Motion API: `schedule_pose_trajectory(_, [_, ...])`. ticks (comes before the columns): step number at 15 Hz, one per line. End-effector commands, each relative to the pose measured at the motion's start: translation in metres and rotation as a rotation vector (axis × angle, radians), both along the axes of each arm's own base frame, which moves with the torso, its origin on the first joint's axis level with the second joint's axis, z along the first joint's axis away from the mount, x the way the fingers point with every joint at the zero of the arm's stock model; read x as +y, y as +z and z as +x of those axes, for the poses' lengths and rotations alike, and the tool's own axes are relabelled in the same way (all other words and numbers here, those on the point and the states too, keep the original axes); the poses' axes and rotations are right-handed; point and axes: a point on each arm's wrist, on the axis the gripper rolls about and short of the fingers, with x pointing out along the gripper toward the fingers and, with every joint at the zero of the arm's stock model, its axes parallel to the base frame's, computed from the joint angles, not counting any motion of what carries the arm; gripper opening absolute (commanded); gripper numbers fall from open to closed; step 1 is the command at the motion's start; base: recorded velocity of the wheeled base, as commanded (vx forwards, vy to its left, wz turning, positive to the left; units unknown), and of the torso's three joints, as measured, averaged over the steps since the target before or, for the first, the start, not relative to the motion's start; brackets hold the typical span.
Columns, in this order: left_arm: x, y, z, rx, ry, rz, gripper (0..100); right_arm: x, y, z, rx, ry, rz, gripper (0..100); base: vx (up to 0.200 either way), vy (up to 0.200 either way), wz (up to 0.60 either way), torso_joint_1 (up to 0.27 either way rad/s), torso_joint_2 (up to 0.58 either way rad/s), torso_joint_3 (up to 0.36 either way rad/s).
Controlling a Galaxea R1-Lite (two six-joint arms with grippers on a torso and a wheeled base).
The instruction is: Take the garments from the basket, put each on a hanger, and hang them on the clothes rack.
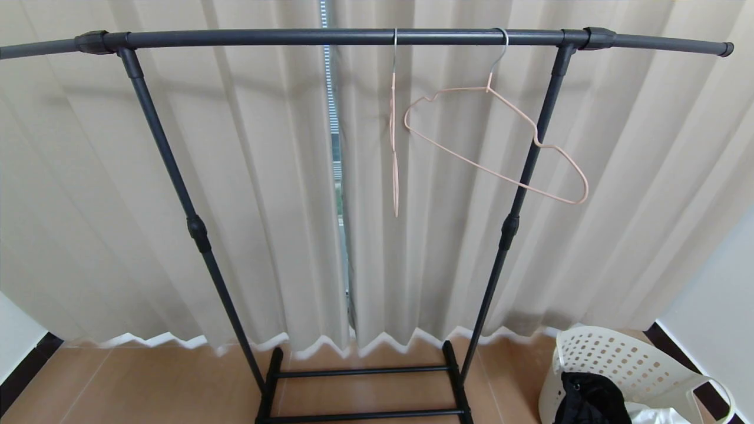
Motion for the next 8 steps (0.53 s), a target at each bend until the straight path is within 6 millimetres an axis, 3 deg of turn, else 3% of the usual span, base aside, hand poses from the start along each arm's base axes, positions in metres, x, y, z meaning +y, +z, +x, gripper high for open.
schedule_pose_trajectory(1, [0.0,0.0,0.0001,0.001,0.0,0.002,100,0.0,-0.0001,0.0,0.0,0.001,-0.001,100,0.0,0.0,0.0,0.0,0.0,0.0])
schedule_pose_trajectory(8, [0.0,0.0,0.0001,0.001,0.0,0.0,100,0.0,-0.0001,0.0,0.0,0.001,0.0,100,0.0,0.0,0.0,0.0,0.0,0.0])
